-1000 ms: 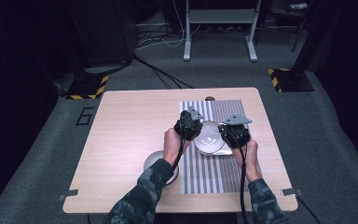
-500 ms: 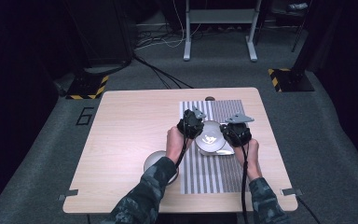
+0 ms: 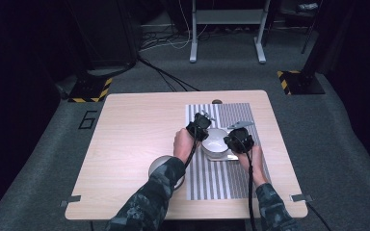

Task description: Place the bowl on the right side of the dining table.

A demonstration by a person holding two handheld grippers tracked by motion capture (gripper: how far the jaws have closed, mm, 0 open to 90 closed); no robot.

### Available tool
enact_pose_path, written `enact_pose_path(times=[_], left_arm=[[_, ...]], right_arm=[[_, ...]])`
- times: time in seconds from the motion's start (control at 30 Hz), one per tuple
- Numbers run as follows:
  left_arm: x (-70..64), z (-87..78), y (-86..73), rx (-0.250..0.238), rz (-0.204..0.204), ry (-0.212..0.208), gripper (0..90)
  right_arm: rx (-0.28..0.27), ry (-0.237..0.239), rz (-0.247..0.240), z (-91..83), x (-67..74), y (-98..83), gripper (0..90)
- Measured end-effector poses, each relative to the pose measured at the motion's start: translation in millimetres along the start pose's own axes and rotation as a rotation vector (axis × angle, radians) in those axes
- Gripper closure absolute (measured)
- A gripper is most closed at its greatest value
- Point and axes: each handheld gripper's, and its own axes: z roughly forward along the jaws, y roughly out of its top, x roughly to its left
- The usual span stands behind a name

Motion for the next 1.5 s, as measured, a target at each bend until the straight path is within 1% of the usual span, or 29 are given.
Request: enact_pose_path(times=[0.03, 0.07, 0.1, 0.13, 0.17, 0.27, 0.33, 0.4, 0.47, 0.57, 0.6, 0.7, 0.73, 0.8, 0.83, 0.9, 0.93, 0.97, 1.0, 1.03, 1.1, 1.17, 1.23, 1.3, 1.33, 1.43, 1.5], left_arm=[[-1.3, 0.0, 0.9, 0.004, 0.006, 0.008, 83.6], [-3.2, 0.3, 2.2, 0.014, 0.014, 0.018, 83.4], [-3.8, 0.7, 3.1, 0.026, 0.022, 0.021, 83.3], [-4.4, 2.2, 3.5, 0.028, 0.016, 0.022, 83.2], [-4.8, 2.5, 4.1, 0.034, 0.017, 0.027, 83.0], [-5.6, 3.4, 4.9, 0.026, 0.015, 0.031, 83.0], [-6.4, 3.7, 5.7, 0.025, 0.011, 0.035, 82.9], [-6.7, 3.6, 7.0, 0.024, 0.006, 0.033, 82.8], [-7.9, 3.7, 8.4, 0.022, 0.007, 0.039, 82.7], [-9.0, 4.5, 10.2, 0.017, 0.008, 0.042, 82.5], [-9.2, 4.9, 10.3, 0.019, 0.008, 0.041, 82.2], [-9.6, 5.6, 9.5, 0.022, 0.003, 0.033, 80.7], [-10.0, 5.8, 9.1, 0.024, 0.001, 0.031, 80.1], [-11.9, 6.7, 7.9, 0.034, 0.003, 0.027, 78.2], [-13.2, 7.1, 7.2, 0.047, 0.012, 0.026, 76.3], [-15.3, 8.3, 5.4, 0.054, 0.011, 0.025, 70.2], [-16.1, 9.2, 4.2, 0.055, 0.006, 0.019, 69.1], [-16.1, 9.6, 3.4, 0.067, 0.009, 0.019, 68.1], [-16.4, 11.1, 2.7, 0.073, 0.002, 0.018, 65.6], [-16.5, 11.4, 2.2, 0.089, -0.001, 0.020, 61.4], [-17.3, 11.4, 1.8, 0.097, -0.001, 0.018, 57.3], [-18.0, 10.2, 2.1, 0.107, -0.007, 0.021, 51.4], [-17.5, 8.1, 2.2, 0.096, -0.013, 0.025, 46.3], [-16.0, 4.5, 2.7, 0.098, -0.011, 0.027, 41.8], [-15.7, 2.6, 2.9, 0.090, -0.020, 0.028, 40.1], [-13.3, -3.1, 2.7, 0.093, -0.022, 0.025, 34.7], [-10.2, -7.8, 1.4, 0.081, -0.045, 0.012, 31.6]], right_arm=[[-0.003, 0.013, 0.011, 1.0, -0.5, -1.6, 87.2], [-0.002, 0.011, 0.009, 1.8, -0.1, -1.5, 86.4], [0.002, -0.002, 0.006, 2.4, 1.2, -0.9, 85.7], [0.004, -0.014, 0.001, 3.7, 1.8, -0.1, 85.7], [0.012, -0.011, 0.006, 5.0, 1.1, 1.0, 85.8], [0.016, -0.007, 0.008, 7.7, -2.4, 3.1, 86.1], [0.026, -0.020, 0.004, 10.4, -3.4, 5.7, 86.2], [0.033, -0.034, -0.003, 12.4, -3.9, 7.3, 86.2], [0.051, -0.045, -0.004, 16.2, -4.3, 8.0, 86.2], [0.069, -0.052, -0.008, 18.8, -6.9, 8.6, 86.1], [0.069, -0.061, -0.004, 19.5, -7.4, 8.9, 86.1], [0.081, -0.077, -0.016, 20.4, -8.8, 9.5, 84.9], [0.084, -0.071, -0.011, 20.1, -9.4, 9.6, 84.6], [0.088, -0.067, -0.021, 19.8, -9.6, 10.4, 81.9], [0.092, -0.066, -0.022, 19.7, -8.2, 10.5, 78.6], [0.103, -0.065, -0.029, 19.3, -6.4, 10.4, 76.3], [0.103, -0.060, -0.025, 19.1, -6.0, 10.1, 75.1], [0.099, -0.056, -0.027, 18.9, -6.2, 9.8, 75.0], [0.100, -0.059, -0.033, 18.6, -6.0, 9.8, 74.3], [0.103, -0.065, -0.044, 18.3, -5.6, 9.9, 73.1], [0.115, -0.066, -0.053, 17.7, -5.1, 10.2, 72.6], [0.121, -0.072, -0.060, 16.9, -4.7, 10.4, 70.8], [0.125, -0.074, -0.063, 16.3, -4.2, 10.3, 69.5], [0.129, -0.080, -0.077, 16.9, -3.5, 10.3, 69.1], [0.130, -0.082, -0.084, 17.2, -3.4, 10.6, 68.2], [0.140, -0.106, -0.100, 18.9, -1.2, 11.5, 66.7], [0.144, -0.109, -0.103, 20.0, -1.2, 11.7, 66.4]])
